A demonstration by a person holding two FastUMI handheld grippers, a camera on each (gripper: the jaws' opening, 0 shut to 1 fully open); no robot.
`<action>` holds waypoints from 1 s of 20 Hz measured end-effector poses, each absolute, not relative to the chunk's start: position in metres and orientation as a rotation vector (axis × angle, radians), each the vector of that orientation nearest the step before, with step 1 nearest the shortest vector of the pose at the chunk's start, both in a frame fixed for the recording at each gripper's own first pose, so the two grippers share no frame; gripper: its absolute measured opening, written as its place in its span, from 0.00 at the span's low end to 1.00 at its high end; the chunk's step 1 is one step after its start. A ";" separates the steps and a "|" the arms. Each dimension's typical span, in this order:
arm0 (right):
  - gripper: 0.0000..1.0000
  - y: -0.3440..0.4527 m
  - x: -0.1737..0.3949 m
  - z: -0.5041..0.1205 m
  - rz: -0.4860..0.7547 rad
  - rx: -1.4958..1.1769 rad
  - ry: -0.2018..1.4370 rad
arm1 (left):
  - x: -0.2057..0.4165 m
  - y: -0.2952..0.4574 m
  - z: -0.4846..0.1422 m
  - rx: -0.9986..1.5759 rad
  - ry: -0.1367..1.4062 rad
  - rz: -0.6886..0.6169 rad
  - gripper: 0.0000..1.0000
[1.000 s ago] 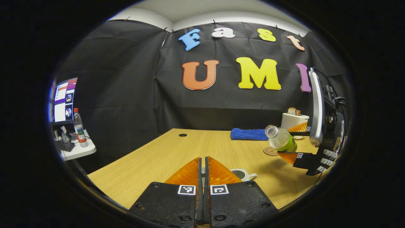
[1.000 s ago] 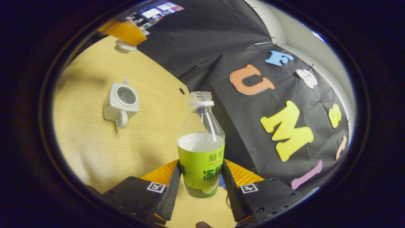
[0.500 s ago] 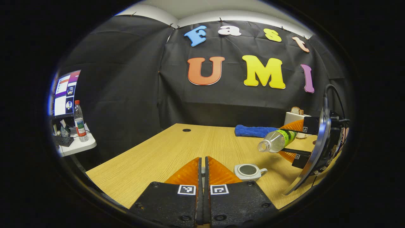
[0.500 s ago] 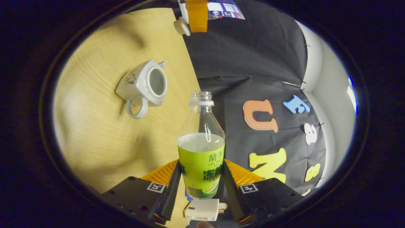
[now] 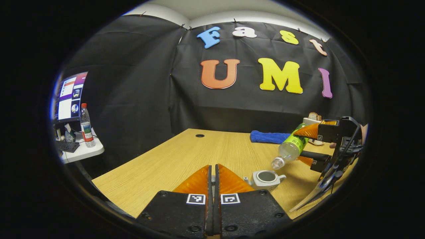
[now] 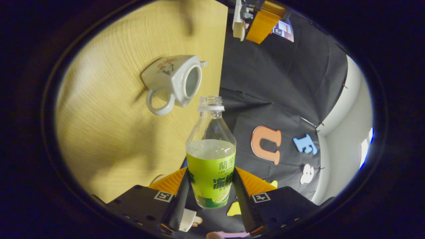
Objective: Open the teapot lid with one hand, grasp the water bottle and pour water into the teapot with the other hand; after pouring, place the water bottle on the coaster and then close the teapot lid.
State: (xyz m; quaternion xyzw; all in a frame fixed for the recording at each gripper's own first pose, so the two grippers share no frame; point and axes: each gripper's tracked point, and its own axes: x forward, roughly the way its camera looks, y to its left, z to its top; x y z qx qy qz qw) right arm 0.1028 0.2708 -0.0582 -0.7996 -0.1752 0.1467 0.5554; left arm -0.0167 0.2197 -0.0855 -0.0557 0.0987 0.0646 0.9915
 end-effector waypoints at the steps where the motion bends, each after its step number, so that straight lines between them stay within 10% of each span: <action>1: 0.70 0.273 0.103 -0.058 0.342 -1.903 -0.429 | -0.016 0.220 -0.085 -0.111 0.199 0.130 0.02; 20: 0.70 0.299 0.089 -0.023 0.257 -2.164 -0.664 | -0.020 0.231 -0.095 -0.133 0.219 0.131 0.02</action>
